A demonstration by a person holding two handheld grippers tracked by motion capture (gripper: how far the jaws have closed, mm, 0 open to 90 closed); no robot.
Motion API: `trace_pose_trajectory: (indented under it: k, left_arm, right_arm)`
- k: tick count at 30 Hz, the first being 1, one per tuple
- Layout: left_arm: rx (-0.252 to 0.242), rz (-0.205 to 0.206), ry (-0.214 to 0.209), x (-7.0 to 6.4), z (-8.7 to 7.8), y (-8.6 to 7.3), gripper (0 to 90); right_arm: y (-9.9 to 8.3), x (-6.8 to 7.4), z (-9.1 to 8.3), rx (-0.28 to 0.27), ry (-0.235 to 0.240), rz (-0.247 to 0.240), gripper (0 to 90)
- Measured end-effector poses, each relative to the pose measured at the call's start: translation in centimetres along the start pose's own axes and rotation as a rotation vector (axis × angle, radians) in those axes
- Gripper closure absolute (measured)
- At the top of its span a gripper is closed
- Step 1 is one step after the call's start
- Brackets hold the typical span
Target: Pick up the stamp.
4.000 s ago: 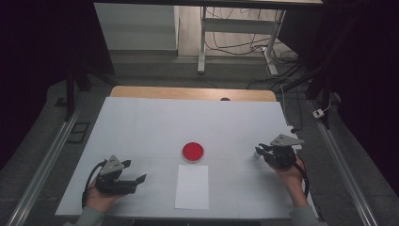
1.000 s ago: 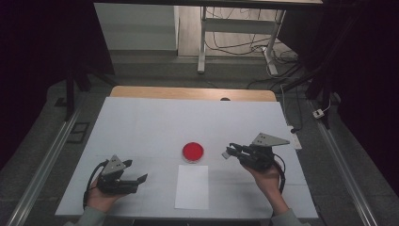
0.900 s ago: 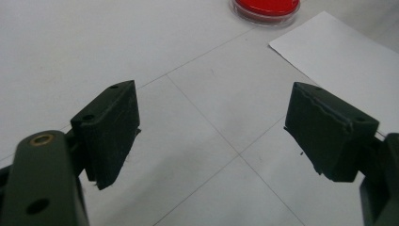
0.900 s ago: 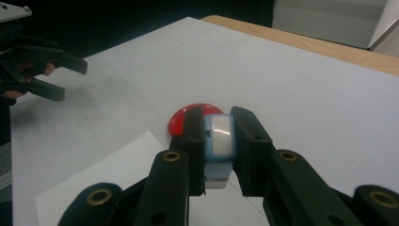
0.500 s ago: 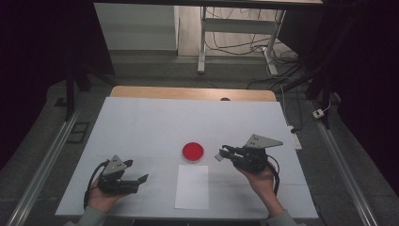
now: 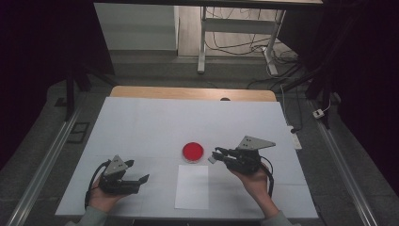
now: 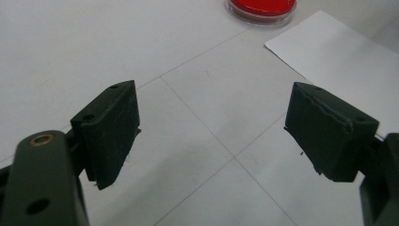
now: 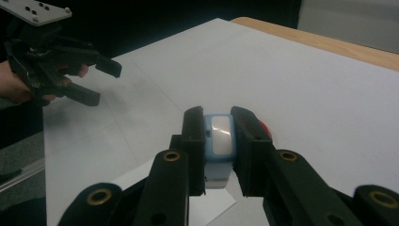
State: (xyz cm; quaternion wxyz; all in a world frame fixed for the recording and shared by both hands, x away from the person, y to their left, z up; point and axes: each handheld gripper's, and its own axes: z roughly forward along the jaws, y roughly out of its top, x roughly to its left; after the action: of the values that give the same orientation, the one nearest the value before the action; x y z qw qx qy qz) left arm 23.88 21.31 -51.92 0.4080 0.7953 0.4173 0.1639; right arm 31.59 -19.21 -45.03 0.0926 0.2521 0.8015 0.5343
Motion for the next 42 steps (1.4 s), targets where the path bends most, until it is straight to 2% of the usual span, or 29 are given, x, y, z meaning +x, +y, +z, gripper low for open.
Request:
trace_pose_trajectory:
  k: [26, 42]
  left_arm:
    - [0.001, 0.008, -0.001, -0.2, 0.2, 0.1, 18.8]
    - [-0.01, 0.013, 0.001, -0.5, 0.2, 0.3, 18.9]
  right_arm:
    - [0.0, 2.5, 2.9, 0.023, 0.063, -0.029, 75.1]
    - [-0.1, 2.5, 2.9, 0.011, 0.058, -0.024, 75.2]
